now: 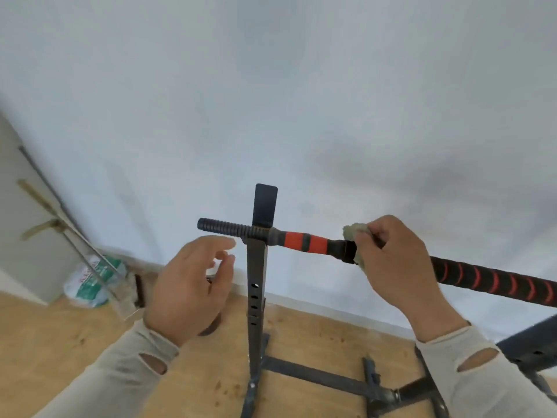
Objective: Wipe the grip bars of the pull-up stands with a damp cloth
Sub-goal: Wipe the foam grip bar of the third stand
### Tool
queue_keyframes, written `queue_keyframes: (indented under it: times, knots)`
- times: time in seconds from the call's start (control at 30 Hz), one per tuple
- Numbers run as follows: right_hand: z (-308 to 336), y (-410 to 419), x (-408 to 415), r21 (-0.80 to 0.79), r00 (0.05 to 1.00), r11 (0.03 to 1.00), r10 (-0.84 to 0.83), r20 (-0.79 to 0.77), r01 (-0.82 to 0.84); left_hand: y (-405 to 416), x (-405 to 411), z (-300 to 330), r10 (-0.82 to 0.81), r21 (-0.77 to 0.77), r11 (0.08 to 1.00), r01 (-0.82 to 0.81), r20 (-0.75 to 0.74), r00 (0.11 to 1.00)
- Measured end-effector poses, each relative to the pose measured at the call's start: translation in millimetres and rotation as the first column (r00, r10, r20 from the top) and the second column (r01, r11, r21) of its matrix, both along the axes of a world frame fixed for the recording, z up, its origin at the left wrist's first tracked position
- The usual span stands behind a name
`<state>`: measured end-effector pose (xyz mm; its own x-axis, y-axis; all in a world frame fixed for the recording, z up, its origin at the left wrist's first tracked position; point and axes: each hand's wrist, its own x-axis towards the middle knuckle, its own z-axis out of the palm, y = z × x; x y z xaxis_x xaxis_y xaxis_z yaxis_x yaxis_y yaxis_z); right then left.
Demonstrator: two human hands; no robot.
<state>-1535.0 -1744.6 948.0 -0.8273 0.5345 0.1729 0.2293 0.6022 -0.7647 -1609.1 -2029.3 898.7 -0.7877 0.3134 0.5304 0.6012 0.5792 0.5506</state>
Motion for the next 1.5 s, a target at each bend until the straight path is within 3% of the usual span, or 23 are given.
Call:
queue_keyframes:
  times: [0.13, 0.4, 0.6, 0.73, 0.8, 0.87, 0.9, 0.97, 1.0, 1.03, 1.1, 1.2, 1.27, 1.4, 1.5]
  knots:
    - [5, -9, -2, -0.006, 0.996, 0.996, 0.091, -0.013, -0.091, -21, -9, 21, 0.190, 0.073, 0.977, -0.201, 0.136, 0.972]
    - [19, -41, 1, -0.048, 0.979, 0.986, 0.153, -0.134, -0.161, -21, -53, 30, 0.191, -0.037, 0.981, -0.189, 0.337, 0.922]
    - [28, -66, -25, 0.027, 0.984, 0.992, 0.127, -0.128, -0.125, -19, -90, 17, -0.020, 0.036, 0.999, 0.002, 0.494, 0.869]
    - [27, -95, -46, 0.081, 0.988, 0.995, 0.073, -0.139, -0.062, -32, -121, 10, -0.111, 0.083, 0.993, 0.079, 0.513, 0.851]
    - [27, -113, -60, 0.164, 0.981, 0.985, 0.076, -0.178, -0.046, -38, -135, 6, -0.173, 0.115, 0.985, 0.132, 0.531, 0.830]
    - [26, -135, -77, 0.355, 0.972, 0.933, 0.127, -0.196, -0.051, -41, -144, 1, -0.249, 0.179, 0.968, 0.177, 0.572, 0.782]
    - [23, -145, -88, 0.483, 0.969, 0.873, 0.175, -0.175, -0.070, -42, -148, 0, -0.286, 0.232, 0.956, 0.179, 0.605, 0.743]
    - [10, -164, -111, 0.742, 0.975, 0.656, 0.220, -0.014, -0.137, -43, -152, -3, -0.340, 0.302, 0.936, 0.181, 0.645, 0.685]
    - [3, -174, -121, 0.796, 0.973, 0.563, 0.188, 0.137, -0.221, -44, -154, -5, -0.361, 0.323, 0.928, 0.188, 0.649, 0.670]
    - [-3, -181, -128, 0.786, 0.948, 0.532, 0.145, 0.283, -0.316, -45, -155, -7, -0.382, 0.344, 0.919, 0.194, 0.648, 0.659]
    - [-2, -182, -133, 0.703, 0.877, 0.554, 0.115, 0.466, -0.446, -46, -159, -9, -0.409, 0.364, 0.907, 0.212, 0.642, 0.648]
    - [20, -172, -135, 0.561, 0.785, 0.631, 0.128, 0.606, -0.536, -47, -164, -9, -0.421, 0.359, 0.904, 0.234, 0.645, 0.637]
    - [29, -171, -136, 0.512, 0.733, 0.629, 0.140, 0.666, -0.585, -46, -166, -8, -0.428, 0.370, 0.900, 0.231, 0.653, 0.625]
    - [22, -185, -151, 0.644, 0.756, 0.466, 0.087, 0.649, -0.607, -52, -168, -10, -0.488, 0.431, 0.869, 0.241, 0.674, 0.554]
    - [8, -194, -165, 0.682, 0.827, 0.490, 0.174, 0.534, -0.544, -56, -168, -10, -0.567, 0.506, 0.821, 0.264, 0.673, 0.475]
